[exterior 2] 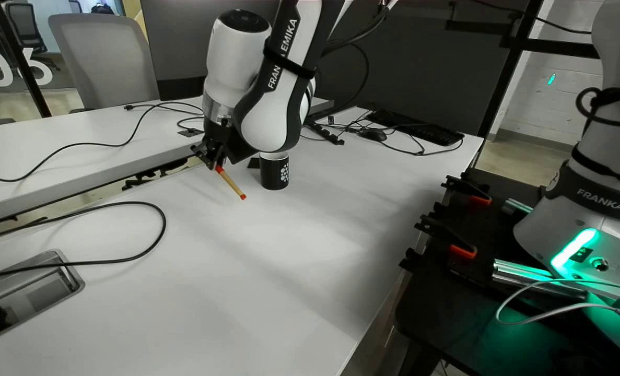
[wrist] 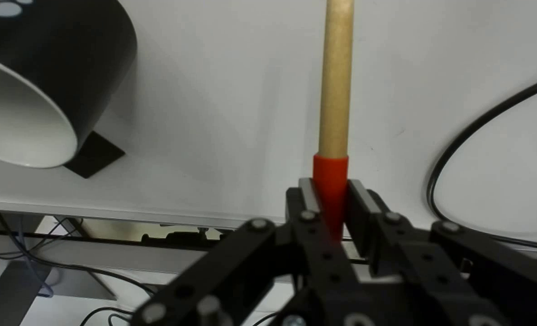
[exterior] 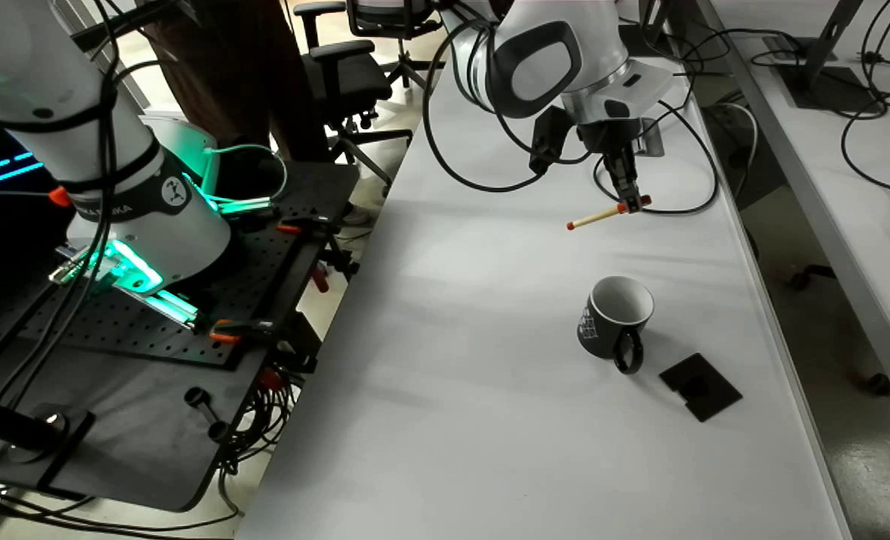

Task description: Put the marker into the mug.

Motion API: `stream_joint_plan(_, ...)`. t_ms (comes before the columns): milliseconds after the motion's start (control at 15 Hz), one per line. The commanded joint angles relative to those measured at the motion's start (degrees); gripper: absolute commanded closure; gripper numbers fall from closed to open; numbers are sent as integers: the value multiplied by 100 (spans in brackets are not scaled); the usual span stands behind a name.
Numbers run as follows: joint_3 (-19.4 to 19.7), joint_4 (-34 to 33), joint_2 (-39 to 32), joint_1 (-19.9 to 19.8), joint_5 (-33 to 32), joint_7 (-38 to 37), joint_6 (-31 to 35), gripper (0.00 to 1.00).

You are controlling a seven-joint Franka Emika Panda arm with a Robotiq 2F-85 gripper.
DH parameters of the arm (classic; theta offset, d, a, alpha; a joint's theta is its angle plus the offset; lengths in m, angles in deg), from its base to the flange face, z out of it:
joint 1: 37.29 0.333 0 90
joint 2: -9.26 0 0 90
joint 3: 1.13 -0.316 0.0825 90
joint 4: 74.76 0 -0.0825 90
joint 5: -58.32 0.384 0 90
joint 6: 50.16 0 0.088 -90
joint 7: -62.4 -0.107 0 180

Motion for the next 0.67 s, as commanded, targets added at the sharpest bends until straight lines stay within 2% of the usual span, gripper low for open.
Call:
stream_joint_plan(0,8,6,-18,53,387,337,8,78)
stream_joint_plan(133,10,8,-18,53,391,341,14,78)
stream_joint_plan(200,10,8,-18,53,392,341,15,94)
stream_joint_plan(600,53,81,4,59,1040,633,969,94)
